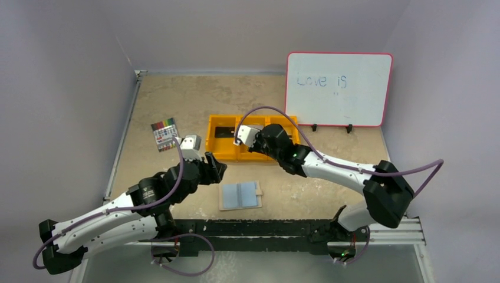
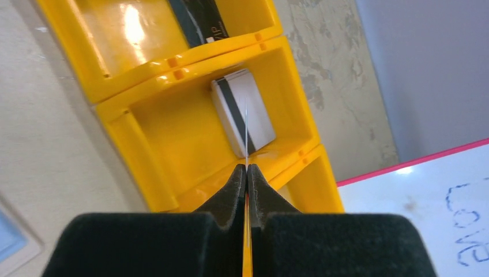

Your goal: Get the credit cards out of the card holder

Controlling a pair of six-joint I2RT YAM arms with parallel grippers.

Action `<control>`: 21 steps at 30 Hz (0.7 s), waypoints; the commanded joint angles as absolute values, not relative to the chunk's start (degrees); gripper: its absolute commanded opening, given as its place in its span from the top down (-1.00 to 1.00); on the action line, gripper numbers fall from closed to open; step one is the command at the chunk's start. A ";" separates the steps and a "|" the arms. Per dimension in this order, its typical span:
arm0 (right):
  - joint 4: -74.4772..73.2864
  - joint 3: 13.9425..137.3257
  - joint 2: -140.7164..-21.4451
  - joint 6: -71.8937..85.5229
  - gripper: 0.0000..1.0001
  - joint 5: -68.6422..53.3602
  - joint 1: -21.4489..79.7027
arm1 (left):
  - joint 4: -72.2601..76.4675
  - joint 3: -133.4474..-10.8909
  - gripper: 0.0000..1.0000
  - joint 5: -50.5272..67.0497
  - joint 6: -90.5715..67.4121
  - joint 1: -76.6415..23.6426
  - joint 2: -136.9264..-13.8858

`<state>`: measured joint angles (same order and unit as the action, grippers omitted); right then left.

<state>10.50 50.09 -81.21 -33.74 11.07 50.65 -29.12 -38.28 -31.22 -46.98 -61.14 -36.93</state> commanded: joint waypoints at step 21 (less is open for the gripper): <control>11.59 64.39 -98.38 -49.18 1.00 7.06 45.06 | -40.26 -38.26 -0.27 -39.58 -54.93 -61.08 -29.92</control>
